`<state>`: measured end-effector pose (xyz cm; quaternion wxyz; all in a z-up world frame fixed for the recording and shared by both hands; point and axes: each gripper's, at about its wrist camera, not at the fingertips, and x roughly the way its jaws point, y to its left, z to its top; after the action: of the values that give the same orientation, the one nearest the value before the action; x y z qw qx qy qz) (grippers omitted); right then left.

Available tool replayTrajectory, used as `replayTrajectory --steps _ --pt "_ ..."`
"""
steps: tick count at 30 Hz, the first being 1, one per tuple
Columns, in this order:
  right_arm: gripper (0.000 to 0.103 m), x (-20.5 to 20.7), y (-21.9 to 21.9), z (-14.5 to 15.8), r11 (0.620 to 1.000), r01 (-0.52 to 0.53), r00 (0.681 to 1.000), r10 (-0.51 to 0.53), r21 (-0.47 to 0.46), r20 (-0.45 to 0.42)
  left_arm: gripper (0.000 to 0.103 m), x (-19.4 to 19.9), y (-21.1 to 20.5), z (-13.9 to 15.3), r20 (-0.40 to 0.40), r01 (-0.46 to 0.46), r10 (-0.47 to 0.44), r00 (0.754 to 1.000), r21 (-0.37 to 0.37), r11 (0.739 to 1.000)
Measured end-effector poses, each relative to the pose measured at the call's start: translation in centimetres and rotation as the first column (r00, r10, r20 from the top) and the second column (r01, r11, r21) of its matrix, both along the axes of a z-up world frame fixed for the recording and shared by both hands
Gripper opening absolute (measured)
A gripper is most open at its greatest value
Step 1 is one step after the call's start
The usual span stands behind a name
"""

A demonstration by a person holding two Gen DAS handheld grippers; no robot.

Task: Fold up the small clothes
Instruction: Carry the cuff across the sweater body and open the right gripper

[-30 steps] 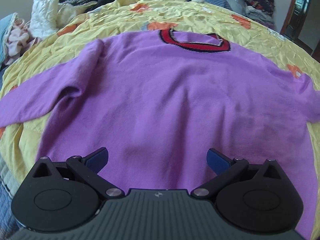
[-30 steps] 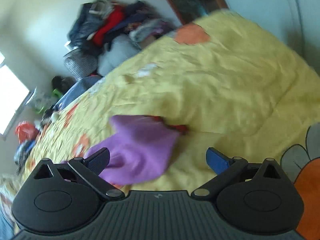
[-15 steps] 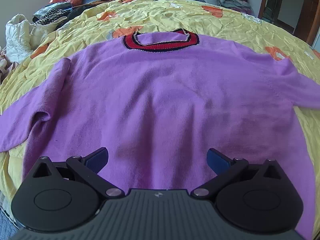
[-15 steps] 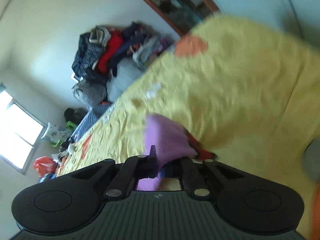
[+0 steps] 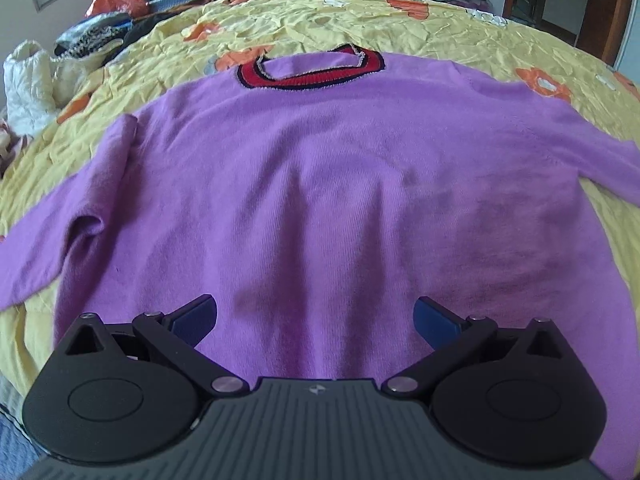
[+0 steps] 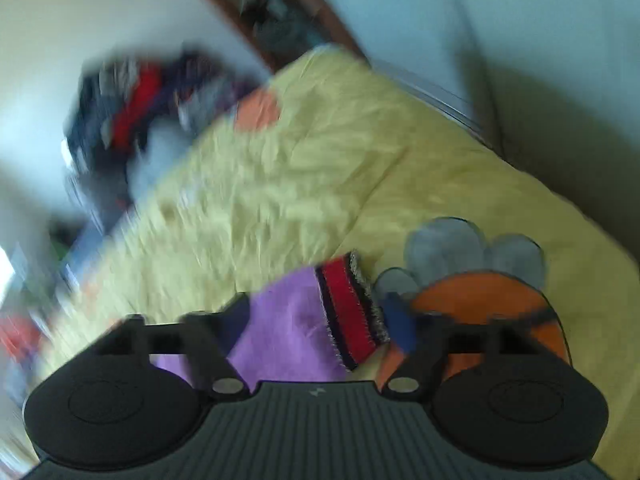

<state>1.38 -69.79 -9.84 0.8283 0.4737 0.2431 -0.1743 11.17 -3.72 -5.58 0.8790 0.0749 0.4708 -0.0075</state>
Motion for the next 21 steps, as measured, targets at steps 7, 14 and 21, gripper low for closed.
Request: replayTrajectory --steps 7,14,21 --pt "0.074 0.4 -0.4 -0.8 0.998 -0.035 0.999 0.036 -0.06 0.006 0.103 0.8 -0.7 -0.4 -0.04 -0.007 0.006 0.999 -0.022 1.0" --pt "0.004 3.3 1.2 -0.1 0.983 -0.12 0.989 0.106 -0.14 -0.101 0.103 0.3 0.4 -0.3 -0.037 -0.01 0.01 0.999 -0.006 1.0" --pt "0.004 5.3 3.3 7.9 0.962 -0.102 0.994 0.111 -0.252 0.02 0.103 -0.2 3.6 0.6 -0.018 -0.036 0.035 0.999 -0.005 0.999"
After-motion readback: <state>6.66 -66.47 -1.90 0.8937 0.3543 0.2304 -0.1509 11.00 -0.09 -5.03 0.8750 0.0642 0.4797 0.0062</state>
